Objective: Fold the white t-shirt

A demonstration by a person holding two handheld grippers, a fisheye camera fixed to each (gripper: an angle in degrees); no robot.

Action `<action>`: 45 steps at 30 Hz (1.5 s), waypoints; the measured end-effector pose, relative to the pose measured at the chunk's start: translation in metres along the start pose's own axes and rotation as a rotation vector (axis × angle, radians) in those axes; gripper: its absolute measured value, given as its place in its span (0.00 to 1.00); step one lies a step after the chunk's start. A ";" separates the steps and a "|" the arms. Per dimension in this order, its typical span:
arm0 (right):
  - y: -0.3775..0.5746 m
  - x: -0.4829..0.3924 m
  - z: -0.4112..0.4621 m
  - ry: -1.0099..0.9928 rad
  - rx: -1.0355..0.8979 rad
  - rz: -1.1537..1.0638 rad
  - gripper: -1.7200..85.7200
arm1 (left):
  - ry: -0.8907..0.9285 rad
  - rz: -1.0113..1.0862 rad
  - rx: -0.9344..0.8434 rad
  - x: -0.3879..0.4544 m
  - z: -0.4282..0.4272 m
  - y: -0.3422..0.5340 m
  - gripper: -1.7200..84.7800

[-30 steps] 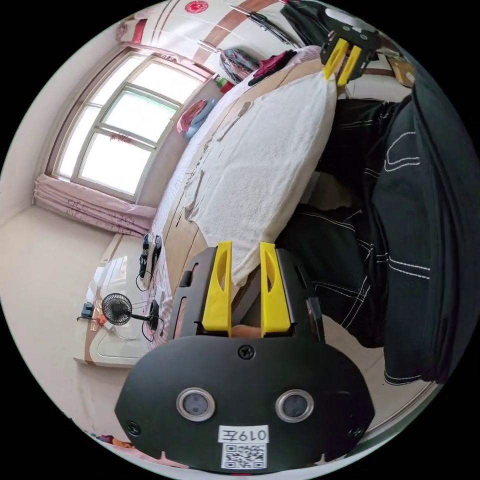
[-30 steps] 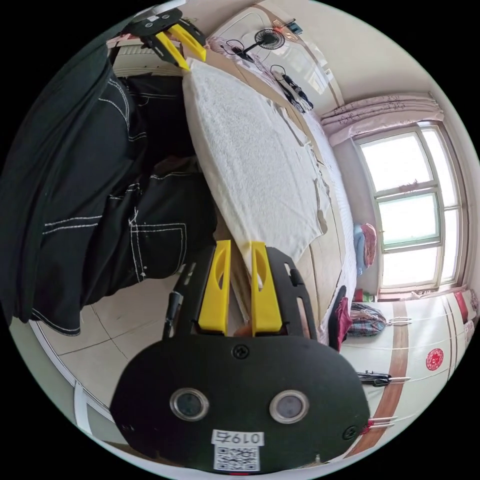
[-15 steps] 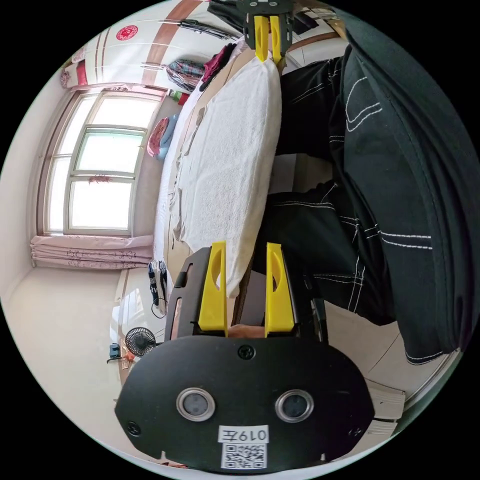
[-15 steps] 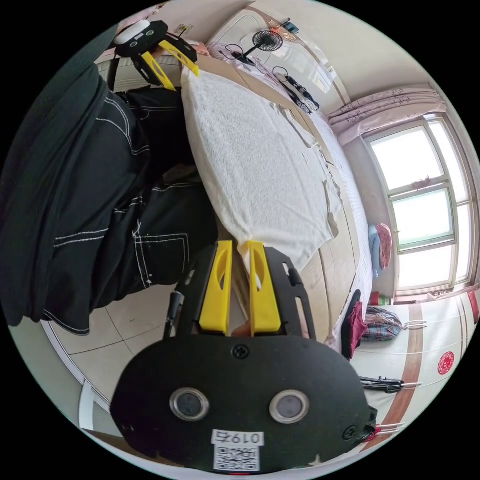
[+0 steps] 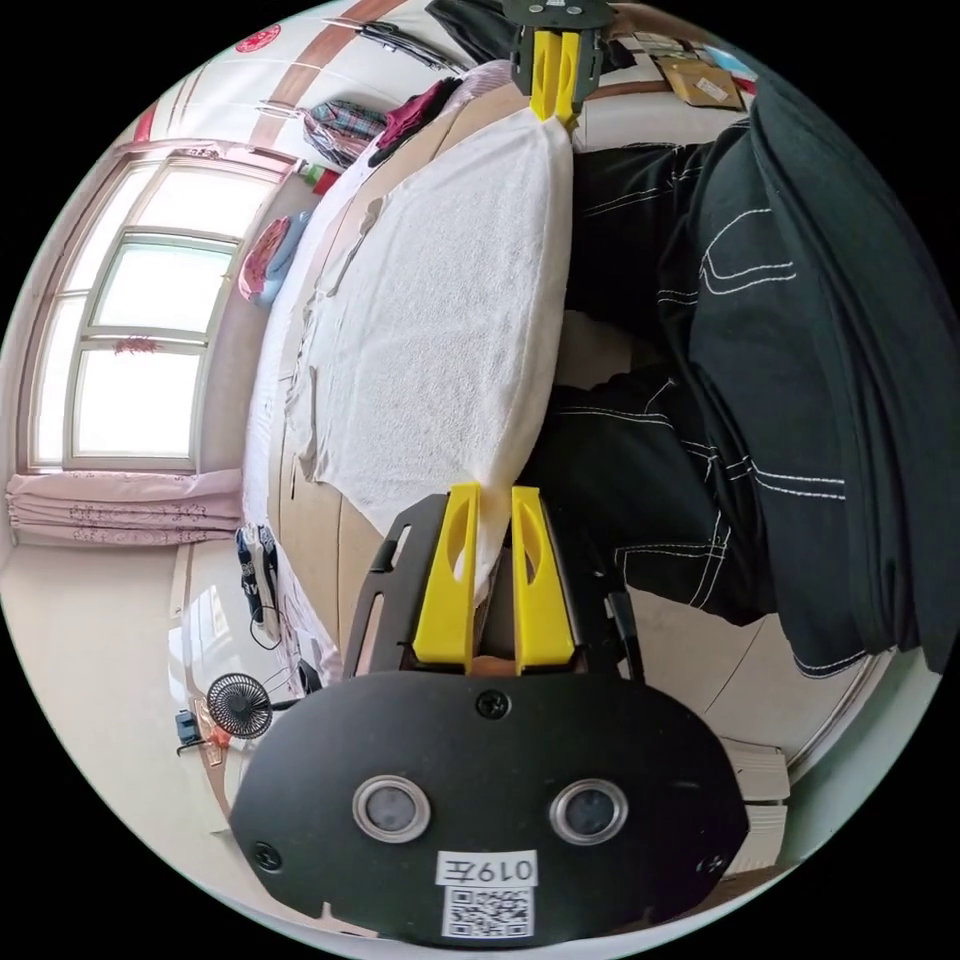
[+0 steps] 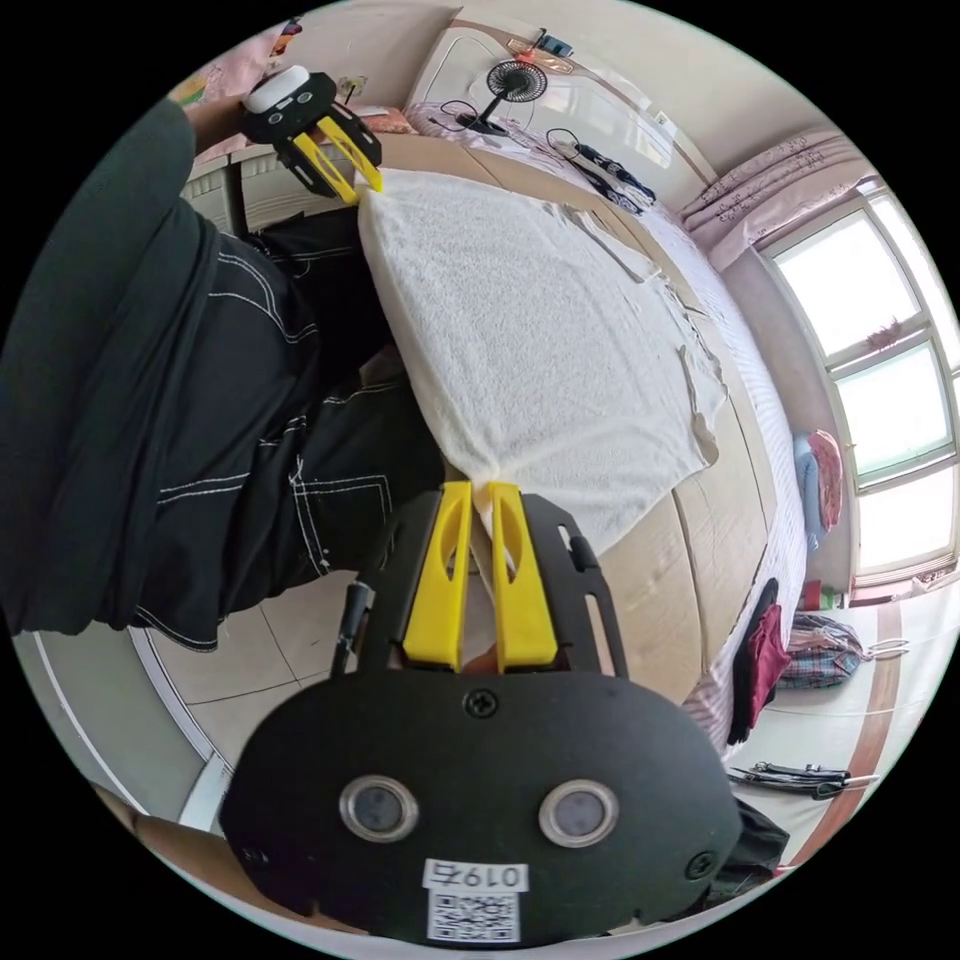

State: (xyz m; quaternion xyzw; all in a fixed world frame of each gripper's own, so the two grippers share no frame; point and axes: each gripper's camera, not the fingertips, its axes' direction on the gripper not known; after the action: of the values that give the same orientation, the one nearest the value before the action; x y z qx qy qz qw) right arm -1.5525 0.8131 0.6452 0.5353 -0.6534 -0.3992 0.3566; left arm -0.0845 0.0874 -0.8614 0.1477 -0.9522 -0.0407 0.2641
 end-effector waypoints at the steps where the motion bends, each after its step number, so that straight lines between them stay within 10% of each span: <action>1: 0.000 0.003 -0.005 -0.009 -0.002 0.000 0.05 | 0.006 0.003 0.002 -0.003 0.000 0.000 0.05; 45: -0.072 0.138 -0.253 0.107 0.045 0.271 0.01 | 0.123 -0.456 0.063 -0.319 0.024 -0.044 0.03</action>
State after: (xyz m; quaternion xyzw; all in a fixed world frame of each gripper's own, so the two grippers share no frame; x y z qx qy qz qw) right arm -1.3206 0.6342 0.6934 0.4704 -0.7086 -0.3037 0.4295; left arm 0.1748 0.1419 -1.0457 0.3691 -0.8772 -0.0605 0.3010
